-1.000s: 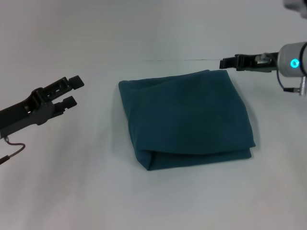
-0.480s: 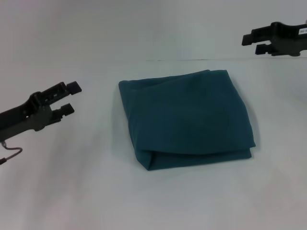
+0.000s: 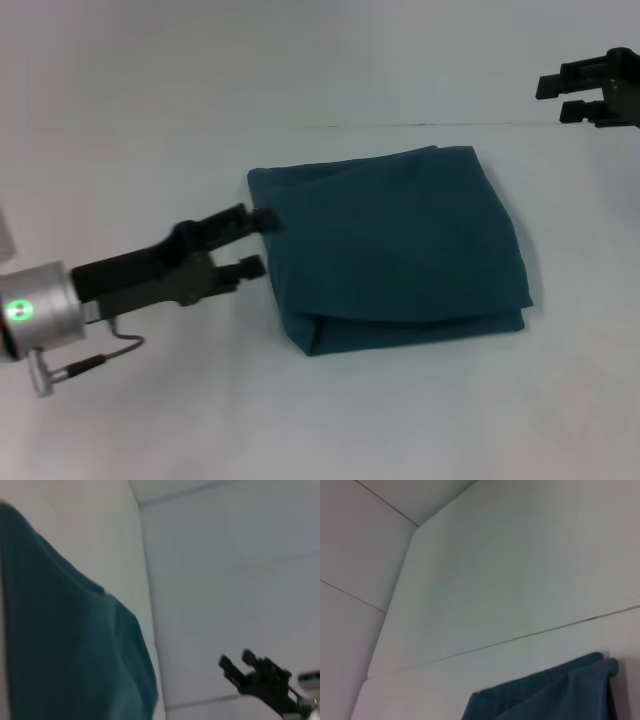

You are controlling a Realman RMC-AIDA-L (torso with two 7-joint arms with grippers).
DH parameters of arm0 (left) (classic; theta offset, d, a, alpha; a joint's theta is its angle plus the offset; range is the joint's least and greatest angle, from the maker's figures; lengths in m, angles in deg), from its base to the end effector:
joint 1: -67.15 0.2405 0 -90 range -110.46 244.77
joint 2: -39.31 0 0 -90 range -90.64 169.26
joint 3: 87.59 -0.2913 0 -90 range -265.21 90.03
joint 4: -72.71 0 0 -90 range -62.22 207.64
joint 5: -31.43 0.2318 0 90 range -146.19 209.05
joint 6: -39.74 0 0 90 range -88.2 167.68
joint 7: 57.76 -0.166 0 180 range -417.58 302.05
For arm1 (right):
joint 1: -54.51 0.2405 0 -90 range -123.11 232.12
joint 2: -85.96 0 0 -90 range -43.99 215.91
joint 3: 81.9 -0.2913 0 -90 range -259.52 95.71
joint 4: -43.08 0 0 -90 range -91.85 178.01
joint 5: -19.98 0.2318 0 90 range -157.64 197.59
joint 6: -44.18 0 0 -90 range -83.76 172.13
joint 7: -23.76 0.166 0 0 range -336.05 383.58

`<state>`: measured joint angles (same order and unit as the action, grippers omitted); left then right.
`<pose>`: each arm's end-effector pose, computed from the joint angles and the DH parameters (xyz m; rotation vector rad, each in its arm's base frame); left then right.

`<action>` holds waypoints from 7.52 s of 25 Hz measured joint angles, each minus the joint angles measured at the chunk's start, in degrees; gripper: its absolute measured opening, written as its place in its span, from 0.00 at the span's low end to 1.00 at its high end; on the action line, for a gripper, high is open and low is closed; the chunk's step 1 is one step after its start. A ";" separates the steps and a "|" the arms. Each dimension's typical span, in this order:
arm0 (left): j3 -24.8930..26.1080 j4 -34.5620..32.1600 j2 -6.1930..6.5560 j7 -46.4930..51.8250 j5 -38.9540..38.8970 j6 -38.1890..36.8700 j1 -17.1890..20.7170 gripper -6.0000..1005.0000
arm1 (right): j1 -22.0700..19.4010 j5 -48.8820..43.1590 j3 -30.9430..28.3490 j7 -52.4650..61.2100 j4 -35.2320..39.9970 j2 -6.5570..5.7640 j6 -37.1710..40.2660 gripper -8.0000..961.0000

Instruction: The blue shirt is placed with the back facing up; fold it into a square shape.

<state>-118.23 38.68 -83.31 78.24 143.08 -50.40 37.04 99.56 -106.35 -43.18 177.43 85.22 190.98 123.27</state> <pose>-0.2851 0.3652 -0.0475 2.0268 2.0330 1.1263 0.2571 0.4956 0.0974 -2.0524 1.7668 0.5899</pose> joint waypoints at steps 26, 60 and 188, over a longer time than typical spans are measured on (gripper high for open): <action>-2.34 0.17 -1.11 -29.01 -0.43 -0.33 5.71 0.94 | -1.36 0.15 -1.25 -0.53 -0.36 -0.28 0.02 0.61; -0.42 26.94 -2.10 -97.76 -10.70 19.89 1.21 0.86 | -2.16 0.30 -3.30 -0.06 -1.02 -0.44 -1.28 0.61; -11.12 -8.36 5.42 -30.91 10.03 -5.34 -2.86 0.84 | -7.06 -1.87 6.72 -42.39 6.69 12.18 17.90 0.61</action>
<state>-129.34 30.32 -77.89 47.33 153.11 -55.73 34.18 92.50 -108.22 -36.46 135.03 91.91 203.17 141.18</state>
